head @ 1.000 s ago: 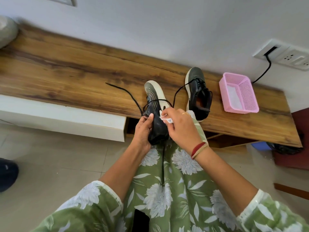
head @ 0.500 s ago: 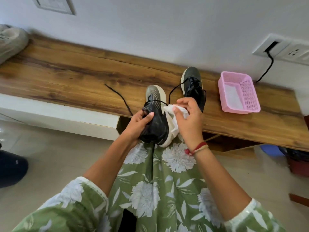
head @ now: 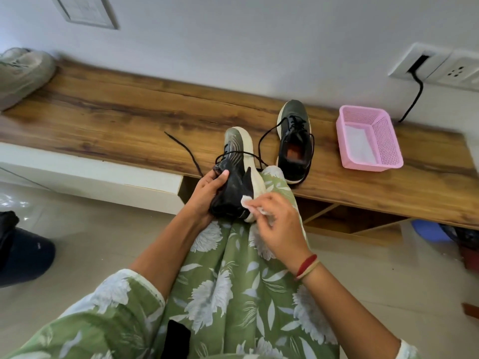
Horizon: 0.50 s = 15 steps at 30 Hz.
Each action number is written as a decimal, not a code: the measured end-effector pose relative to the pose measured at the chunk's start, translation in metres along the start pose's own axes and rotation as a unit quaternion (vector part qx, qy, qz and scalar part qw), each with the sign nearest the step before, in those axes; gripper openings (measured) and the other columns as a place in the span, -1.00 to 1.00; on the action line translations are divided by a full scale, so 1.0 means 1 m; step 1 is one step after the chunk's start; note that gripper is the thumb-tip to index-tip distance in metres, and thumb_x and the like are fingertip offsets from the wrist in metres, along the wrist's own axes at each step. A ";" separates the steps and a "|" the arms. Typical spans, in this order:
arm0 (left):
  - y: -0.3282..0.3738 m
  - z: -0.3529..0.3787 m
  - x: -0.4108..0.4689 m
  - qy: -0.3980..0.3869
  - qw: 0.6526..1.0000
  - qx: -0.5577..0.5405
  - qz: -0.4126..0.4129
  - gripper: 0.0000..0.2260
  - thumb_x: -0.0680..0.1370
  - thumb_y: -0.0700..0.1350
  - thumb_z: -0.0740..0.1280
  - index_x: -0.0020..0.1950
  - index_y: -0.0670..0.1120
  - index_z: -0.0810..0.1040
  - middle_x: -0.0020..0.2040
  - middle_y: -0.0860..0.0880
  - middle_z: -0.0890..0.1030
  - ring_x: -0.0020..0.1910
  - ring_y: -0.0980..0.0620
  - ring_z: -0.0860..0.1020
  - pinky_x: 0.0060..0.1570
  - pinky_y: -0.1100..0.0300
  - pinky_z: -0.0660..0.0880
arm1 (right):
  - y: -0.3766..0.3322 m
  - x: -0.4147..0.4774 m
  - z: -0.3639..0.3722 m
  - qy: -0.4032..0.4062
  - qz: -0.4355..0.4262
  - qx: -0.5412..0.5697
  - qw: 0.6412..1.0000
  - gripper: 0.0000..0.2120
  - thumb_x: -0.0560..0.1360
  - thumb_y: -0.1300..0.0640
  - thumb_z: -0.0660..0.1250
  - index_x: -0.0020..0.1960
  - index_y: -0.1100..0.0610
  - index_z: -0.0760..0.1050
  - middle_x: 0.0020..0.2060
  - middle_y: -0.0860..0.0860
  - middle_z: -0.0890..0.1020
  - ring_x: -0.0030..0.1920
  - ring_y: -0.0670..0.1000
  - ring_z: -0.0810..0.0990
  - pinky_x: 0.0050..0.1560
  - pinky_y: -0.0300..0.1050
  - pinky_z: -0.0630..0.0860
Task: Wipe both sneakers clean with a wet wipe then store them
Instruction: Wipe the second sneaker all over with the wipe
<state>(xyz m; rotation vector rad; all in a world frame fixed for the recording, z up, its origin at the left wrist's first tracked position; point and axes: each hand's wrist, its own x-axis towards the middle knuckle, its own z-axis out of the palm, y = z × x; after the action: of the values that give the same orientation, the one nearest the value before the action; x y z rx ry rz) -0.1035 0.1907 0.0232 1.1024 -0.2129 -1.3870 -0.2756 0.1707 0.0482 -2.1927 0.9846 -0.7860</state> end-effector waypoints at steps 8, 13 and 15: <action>0.008 0.002 -0.001 -0.027 0.999 0.025 0.018 -0.68 0.59 -0.15 0.23 0.34 -0.18 0.41 0.22 -0.22 0.56 0.18 -0.15 0.56 0.12 0.03 0.54 | -0.008 0.061 -0.003 0.012 0.103 0.007 0.995 -0.87 0.51 0.20 0.31 -0.01 0.12 0.63 -0.09 0.00 0.62 -0.03 -0.09 0.53 0.07 -0.28 0.41; 0.007 -0.006 0.004 -0.047 0.998 0.051 0.008 -0.70 0.59 -0.15 0.23 0.30 -0.20 0.41 0.03 -0.17 0.61 -0.03 -0.04 0.62 -0.09 0.12 0.58 | -0.009 0.041 0.011 -0.044 0.006 -0.083 0.996 -0.87 0.50 0.22 0.31 -0.05 0.08 0.61 -0.17 -0.01 0.54 -0.10 0.03 0.48 -0.07 -0.02 0.44; 0.006 -0.005 0.007 -0.054 0.996 0.067 0.008 -0.72 0.58 -0.15 0.24 0.27 -0.20 0.43 -0.04 -0.13 0.62 -0.09 -0.01 0.62 -0.15 0.16 0.57 | -0.004 0.038 0.003 -0.079 -0.048 -0.116 0.989 -0.88 0.49 0.21 0.31 -0.04 0.07 0.61 -0.17 -0.04 0.54 -0.11 0.02 0.48 -0.09 -0.05 0.40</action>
<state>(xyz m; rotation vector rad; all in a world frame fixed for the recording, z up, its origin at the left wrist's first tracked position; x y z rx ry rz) -0.0941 0.1863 0.0219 1.1337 -0.3979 -1.4358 -0.2506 0.1438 0.0590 -2.4741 0.9361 -0.5503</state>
